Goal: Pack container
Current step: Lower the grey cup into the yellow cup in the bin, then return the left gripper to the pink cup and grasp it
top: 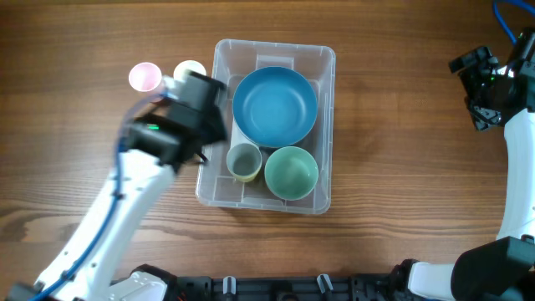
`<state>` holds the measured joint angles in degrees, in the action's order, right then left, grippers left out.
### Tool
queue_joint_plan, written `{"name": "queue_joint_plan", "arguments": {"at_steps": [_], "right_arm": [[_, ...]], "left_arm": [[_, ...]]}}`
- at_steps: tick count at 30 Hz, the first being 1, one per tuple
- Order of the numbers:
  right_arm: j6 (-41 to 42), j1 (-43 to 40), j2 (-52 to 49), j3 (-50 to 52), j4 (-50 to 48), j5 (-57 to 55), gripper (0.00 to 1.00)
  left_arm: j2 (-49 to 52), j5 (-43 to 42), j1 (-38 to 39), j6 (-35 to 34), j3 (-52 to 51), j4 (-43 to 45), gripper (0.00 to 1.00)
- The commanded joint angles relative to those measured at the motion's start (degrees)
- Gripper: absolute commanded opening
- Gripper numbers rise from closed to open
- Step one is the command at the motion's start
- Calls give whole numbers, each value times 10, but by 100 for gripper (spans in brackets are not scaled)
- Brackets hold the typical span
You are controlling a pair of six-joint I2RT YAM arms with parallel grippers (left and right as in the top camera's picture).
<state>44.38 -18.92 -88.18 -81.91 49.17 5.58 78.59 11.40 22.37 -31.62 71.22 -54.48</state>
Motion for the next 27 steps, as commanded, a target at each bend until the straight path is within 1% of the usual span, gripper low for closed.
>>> {"name": "queue_joint_plan", "arguments": {"at_steps": [1, 2, 6, 8, 10, 13, 18, 22, 23, 26, 27], "right_arm": [[8, 2, -7, -6, -1, 3, 100], [8, 2, -7, -6, -1, 3, 100], [8, 2, -7, -6, -1, 3, 100], [8, 2, -7, -6, -1, 3, 99], [8, 2, -7, -6, -1, 3, 100], [8, 2, -7, -6, -1, 3, 100], [8, 2, -7, -6, -1, 3, 100], [8, 2, -7, -6, -2, 3, 100], [8, 2, -7, -6, -1, 3, 100], [8, 2, -7, -6, -2, 3, 100], [8, 2, -7, -6, -1, 3, 100]], "left_arm": [[-1, -23, -154, 33, 18, 64, 57], [11, -57, -192, 45, 18, 86, 56], [78, -183, -315, 46, 18, 181, 54], [127, -241, -362, 41, 18, 236, 50], [170, -289, -387, 37, 18, 276, 49], [229, -333, -398, 24, 18, 324, 49], [302, -333, -396, 11, 18, 375, 50], [327, -337, -391, 11, 18, 396, 49], [329, -337, -390, 11, 18, 395, 48], [338, -337, -382, 12, 18, 381, 34], [342, -336, -379, 12, 18, 379, 31]]}}
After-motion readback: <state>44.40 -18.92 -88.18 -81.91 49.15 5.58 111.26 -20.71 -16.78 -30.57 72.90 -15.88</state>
